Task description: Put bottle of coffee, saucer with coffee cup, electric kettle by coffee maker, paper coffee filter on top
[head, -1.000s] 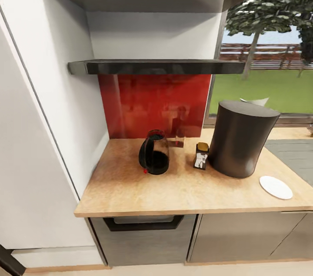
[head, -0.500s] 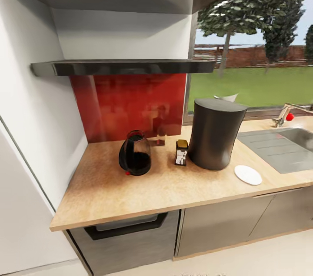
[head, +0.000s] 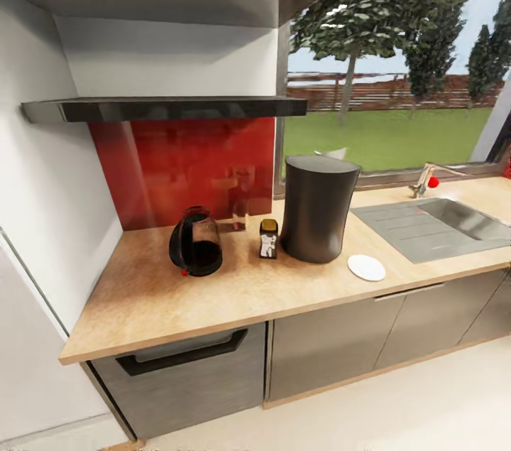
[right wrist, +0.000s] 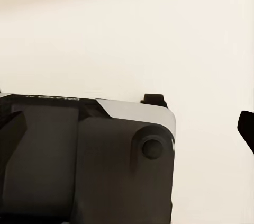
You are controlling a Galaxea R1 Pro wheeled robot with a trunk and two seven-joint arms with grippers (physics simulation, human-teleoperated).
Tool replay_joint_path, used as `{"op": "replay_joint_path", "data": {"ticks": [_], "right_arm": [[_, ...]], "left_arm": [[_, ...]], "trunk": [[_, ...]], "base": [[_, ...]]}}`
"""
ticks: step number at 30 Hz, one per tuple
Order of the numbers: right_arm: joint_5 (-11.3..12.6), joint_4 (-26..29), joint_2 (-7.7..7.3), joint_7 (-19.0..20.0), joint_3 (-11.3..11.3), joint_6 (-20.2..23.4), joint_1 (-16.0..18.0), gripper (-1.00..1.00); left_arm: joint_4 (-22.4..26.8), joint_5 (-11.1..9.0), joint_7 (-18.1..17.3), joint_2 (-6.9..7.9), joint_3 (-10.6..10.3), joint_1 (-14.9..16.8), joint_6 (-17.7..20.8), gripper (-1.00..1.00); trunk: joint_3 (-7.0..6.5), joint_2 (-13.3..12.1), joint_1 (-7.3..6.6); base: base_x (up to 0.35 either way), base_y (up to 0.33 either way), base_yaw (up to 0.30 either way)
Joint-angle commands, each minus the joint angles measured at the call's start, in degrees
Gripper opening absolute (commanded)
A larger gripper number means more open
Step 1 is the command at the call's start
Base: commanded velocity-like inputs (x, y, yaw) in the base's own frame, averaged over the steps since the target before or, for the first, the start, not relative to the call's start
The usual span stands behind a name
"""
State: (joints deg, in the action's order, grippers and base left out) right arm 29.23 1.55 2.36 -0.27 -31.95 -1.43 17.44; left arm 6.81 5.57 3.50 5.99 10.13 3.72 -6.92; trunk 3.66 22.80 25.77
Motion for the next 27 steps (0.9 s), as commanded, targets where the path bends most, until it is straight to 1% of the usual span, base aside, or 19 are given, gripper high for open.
{"op": "replay_joint_path", "data": {"ticks": [1, 9, 11, 12, 13, 17, 20, 24, 26, 27], "right_arm": [[0.57, -0.05, 0.01, -0.05, -0.48, -0.15, 0.05, 1.0], [0.58, -0.02, 0.01, -0.07, -0.49, -0.29, 0.05, 1.0], [0.63, -0.05, 0.0, -0.05, -0.48, -0.25, 0.05, 1.0], [0.64, -0.05, -0.03, -0.02, -0.48, -0.25, 0.05, 1.0], [0.65, -0.05, -0.06, -0.03, -0.48, -0.24, 0.05, 1.0], [0.65, -0.05, -0.04, -0.07, -0.48, -0.24, 0.05, 1.0], [0.65, -0.05, -0.02, -0.08, -0.48, -0.28, 0.05, 1.0], [0.65, -0.05, -0.02, -0.15, -0.48, -0.32, 0.05, 1.0], [0.65, -0.05, -0.02, -0.16, -0.48, -0.38, 0.05, 1.0], [0.64, -0.05, -0.03, -0.16, -0.48, -0.38, 0.05, 1.0]], "left_arm": [[-0.06, 0.58, 0.14, -0.02, 0.38, 0.06, -0.23, 1.0], [0.37, 0.59, 0.11, -0.04, 0.25, 0.06, -0.29, 1.0], [0.75, 0.53, 0.14, -0.08, 0.35, 0.09, -1.27, 1.0], [0.84, 0.52, 0.16, -0.11, 0.38, 0.11, -2.24, 1.0], [0.97, 0.5, 0.13, -0.45, 0.41, 0.14, -7.31, 1.0], [2.01, 0.5, 0.08, -1.06, 0.35, 0.32, -12.65, 1.0], [5.53, 0.5, 0.04, -1.66, 0.34, 0.39, -14.74, 1.0], [10.23, 0.5, 0.0, -2.41, 0.33, 0.36, -15.86, 1.0], [13.04, 0.47, 0.01, -2.95, 0.33, 0.34, -18.11, 1.0], [13.63, 0.46, 0.01, -3.05, 0.33, 0.33, -18.99, 1.0]], "trunk": [[0.13, 0.12, 0.02], [0.13, 0.12, 0.02], [0.08, 0.12, 0.02], [0.06, 0.12, 0.02], [0.05, 0.12, 0.02], [0.02, 0.12, 0.02], [0.02, 0.12, 0.02], [0.02, 0.12, 0.02], [0.02, 0.12, 0.02], [0.02, 0.12, 0.02]], "base": [[-0.093, -0.024, -0.003], [-0.023, -0.006, -0.001], [-0.001, 0.0, 0.0], [0.0, 0.0, 0.0], [0.0, 0.0, 0.0], [0.0, 0.0, 0.0], [0.0, 0.0, 0.0], [0.0, 0.0, 0.0], [0.0, 0.0, 0.0], [0.0, 0.0, 0.0]]}}
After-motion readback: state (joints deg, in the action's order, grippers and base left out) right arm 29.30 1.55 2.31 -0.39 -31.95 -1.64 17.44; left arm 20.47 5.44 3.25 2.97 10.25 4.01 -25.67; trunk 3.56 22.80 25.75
